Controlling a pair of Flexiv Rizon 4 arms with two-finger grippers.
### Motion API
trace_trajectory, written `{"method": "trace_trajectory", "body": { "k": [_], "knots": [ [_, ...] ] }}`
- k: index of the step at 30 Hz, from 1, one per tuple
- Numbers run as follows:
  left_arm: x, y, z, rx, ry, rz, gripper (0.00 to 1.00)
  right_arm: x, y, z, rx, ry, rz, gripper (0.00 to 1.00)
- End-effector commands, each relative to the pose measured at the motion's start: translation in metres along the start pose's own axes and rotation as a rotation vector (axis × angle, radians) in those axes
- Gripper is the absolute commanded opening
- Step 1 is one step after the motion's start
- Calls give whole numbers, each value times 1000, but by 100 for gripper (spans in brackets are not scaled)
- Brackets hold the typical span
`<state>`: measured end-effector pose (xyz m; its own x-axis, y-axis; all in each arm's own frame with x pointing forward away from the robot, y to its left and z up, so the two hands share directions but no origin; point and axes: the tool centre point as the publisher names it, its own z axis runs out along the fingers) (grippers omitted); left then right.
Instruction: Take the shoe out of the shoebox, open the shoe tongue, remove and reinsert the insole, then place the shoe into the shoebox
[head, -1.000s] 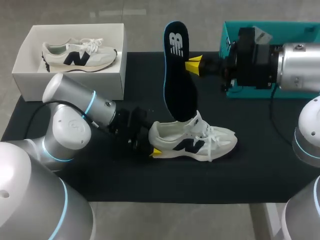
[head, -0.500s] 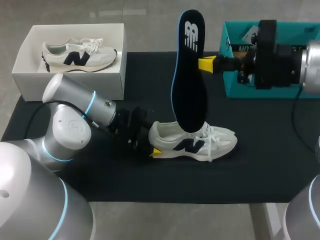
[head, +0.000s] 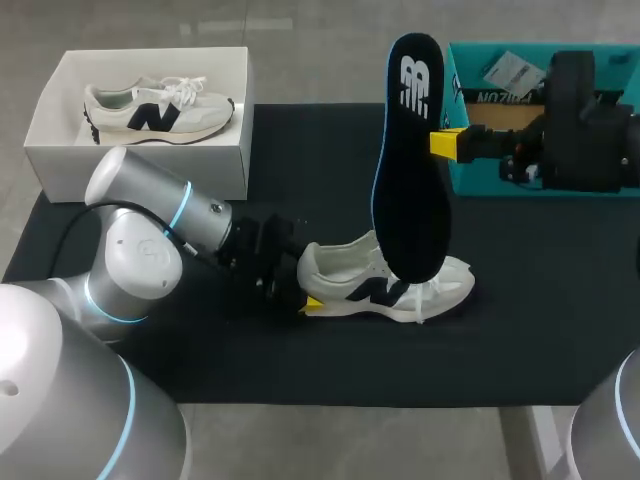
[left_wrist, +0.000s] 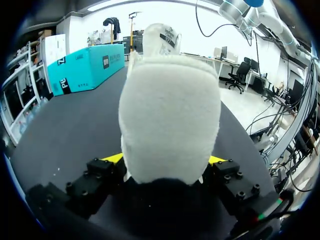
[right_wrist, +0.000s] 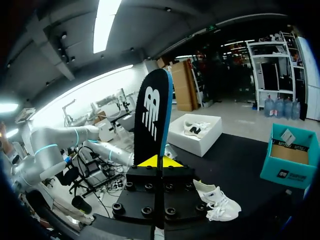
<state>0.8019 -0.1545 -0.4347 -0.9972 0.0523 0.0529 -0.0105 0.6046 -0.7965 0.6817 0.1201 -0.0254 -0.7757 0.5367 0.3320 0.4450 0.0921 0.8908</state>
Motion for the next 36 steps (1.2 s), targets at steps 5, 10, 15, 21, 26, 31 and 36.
{"method": "trace_trajectory", "body": {
  "k": [5,10,15,21,26,31,36],
  "knots": [
    [0,2,3,0,0,0,0,21,-14,-36,-28,-75,9,0],
    [0,2,3,0,0,0,0,22,-13,-37,-13,-105,-2,0],
    [0,2,3,0,0,0,0,22,-13,-37,-13,-105,-2,0],
    [0,2,3,0,0,0,0,22,-13,-37,-13,-105,-2,0],
    [0,2,3,0,0,0,0,22,-13,-37,-13,-105,-2,0],
    [0,2,3,0,0,0,0,22,-13,-37,-13,-105,-2,0],
    [1,0,-2,-32,-18,17,7,22,-13,-37,-13,-105,-2,0]
  ]
}}
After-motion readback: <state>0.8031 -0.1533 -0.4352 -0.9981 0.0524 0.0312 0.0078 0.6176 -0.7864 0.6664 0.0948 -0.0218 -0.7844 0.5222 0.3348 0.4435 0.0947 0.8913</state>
